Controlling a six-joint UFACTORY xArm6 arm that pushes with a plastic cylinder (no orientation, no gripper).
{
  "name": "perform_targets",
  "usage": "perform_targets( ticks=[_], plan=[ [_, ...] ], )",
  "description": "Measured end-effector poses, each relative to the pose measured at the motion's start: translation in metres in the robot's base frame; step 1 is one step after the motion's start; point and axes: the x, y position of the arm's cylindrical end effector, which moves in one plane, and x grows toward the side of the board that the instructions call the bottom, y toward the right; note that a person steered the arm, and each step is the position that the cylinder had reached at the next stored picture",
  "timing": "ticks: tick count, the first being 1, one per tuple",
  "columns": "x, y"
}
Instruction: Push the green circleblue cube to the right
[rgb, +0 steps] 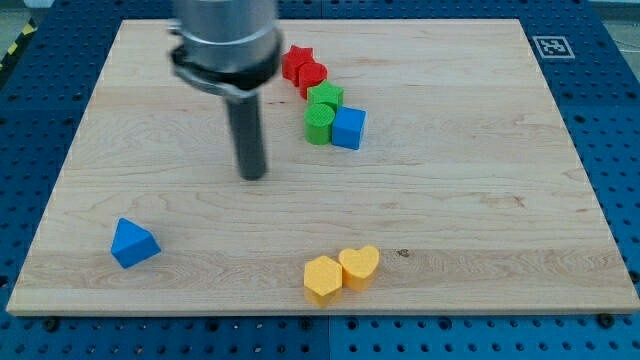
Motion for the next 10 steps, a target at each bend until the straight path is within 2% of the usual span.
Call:
perform_targets(
  ticks=[1, 5, 6, 9, 10],
  plan=[
    [-0.025, -0.01],
    [-0.057, 0.008],
    [-0.063, 0.029],
    [-0.065, 0.098],
    [-0.065, 0.079]
  ],
)
